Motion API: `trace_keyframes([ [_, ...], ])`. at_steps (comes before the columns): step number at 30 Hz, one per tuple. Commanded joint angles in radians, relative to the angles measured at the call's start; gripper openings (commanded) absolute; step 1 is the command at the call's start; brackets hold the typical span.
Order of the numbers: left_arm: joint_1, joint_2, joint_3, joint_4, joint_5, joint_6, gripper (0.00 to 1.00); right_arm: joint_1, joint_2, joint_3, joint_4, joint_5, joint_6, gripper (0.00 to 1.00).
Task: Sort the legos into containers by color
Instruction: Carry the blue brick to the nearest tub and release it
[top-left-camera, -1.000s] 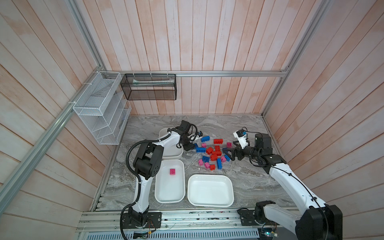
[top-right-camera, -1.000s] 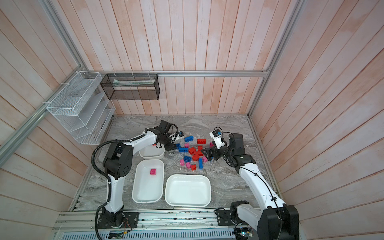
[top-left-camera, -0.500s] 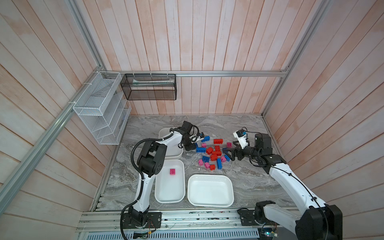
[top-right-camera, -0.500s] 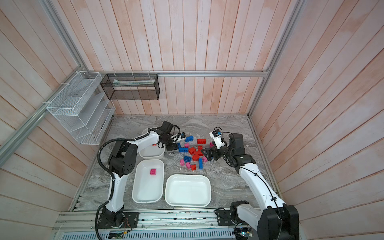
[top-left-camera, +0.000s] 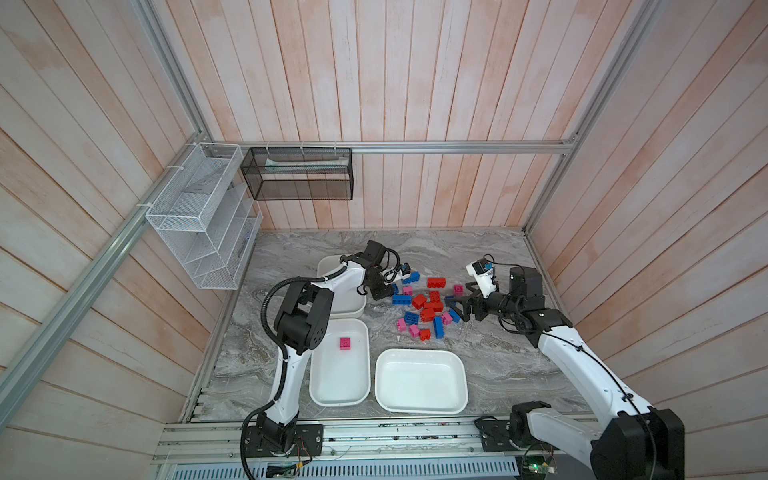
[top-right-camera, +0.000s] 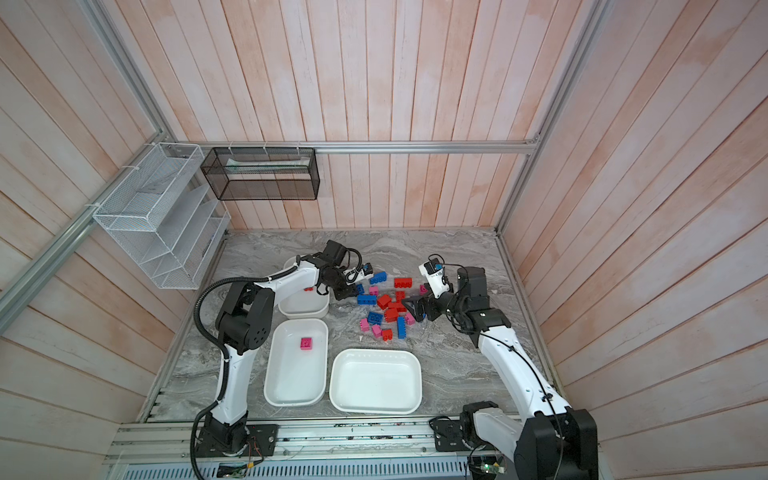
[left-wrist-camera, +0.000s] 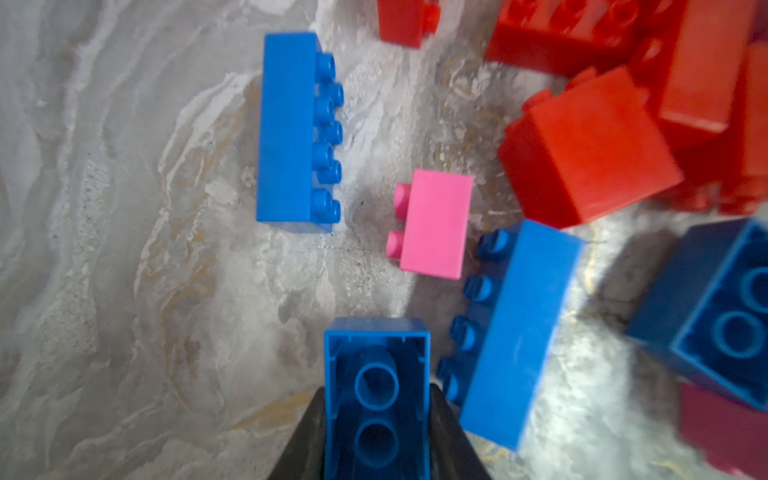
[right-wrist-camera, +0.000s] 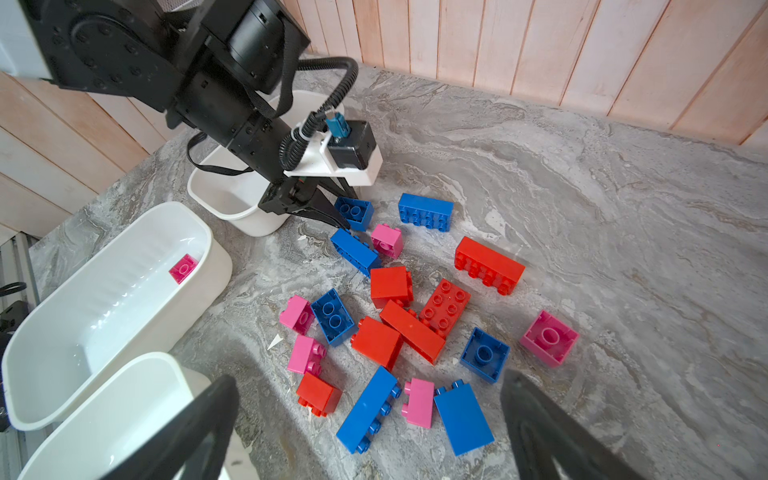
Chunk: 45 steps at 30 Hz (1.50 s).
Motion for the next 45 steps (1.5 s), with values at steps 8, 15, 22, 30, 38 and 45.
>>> trace_keyframes([
  [8,0.003,-0.459,-0.249,-0.017,0.033,-0.318,0.28,0.001,0.021,0.042,0.000,-0.061,0.023,0.98],
  [15,-0.024,-0.772,-0.516,-0.007,0.013,-0.605,0.29,0.031,0.023,0.042,-0.002,-0.060,0.020,0.98],
  [22,-0.296,-1.025,-0.770,0.055,-0.004,-0.756,0.28,0.036,0.014,0.038,-0.009,-0.051,0.017,0.98],
  [30,-0.532,-0.928,-0.872,0.191,-0.048,-0.836,0.28,0.037,0.020,0.029,-0.009,-0.046,0.010,0.98],
  [38,-0.537,-0.702,-0.817,0.162,-0.232,-0.858,0.29,0.036,0.005,0.003,-0.020,-0.018,-0.003,0.98],
  [45,-0.542,-0.683,-0.802,0.120,-0.300,-0.872,0.42,0.036,0.002,-0.003,-0.033,-0.001,-0.023,0.98],
])
